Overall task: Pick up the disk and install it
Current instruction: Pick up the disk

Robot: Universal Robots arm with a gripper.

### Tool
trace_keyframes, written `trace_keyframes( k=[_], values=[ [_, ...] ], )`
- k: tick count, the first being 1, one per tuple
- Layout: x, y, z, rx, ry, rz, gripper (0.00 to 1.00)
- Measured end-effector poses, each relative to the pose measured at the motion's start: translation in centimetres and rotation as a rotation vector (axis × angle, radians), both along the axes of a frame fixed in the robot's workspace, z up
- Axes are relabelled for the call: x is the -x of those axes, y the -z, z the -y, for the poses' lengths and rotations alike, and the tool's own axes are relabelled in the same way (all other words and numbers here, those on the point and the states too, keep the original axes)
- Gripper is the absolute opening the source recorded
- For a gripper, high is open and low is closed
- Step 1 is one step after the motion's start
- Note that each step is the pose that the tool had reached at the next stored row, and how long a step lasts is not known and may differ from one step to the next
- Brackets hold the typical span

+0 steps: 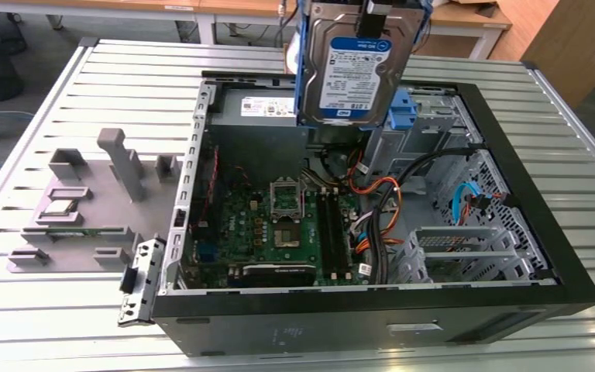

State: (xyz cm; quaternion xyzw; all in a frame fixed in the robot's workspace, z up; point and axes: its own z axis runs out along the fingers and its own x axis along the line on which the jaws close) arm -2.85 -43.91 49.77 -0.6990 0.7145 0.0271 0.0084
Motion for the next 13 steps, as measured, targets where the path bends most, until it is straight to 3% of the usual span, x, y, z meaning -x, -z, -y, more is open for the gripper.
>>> trace_keyframes(
  k=[13],
  values=[
    [-0.22, 0.02, 1.78, 0.0001, 0.000, 0.0000, 0.35]
  ],
)
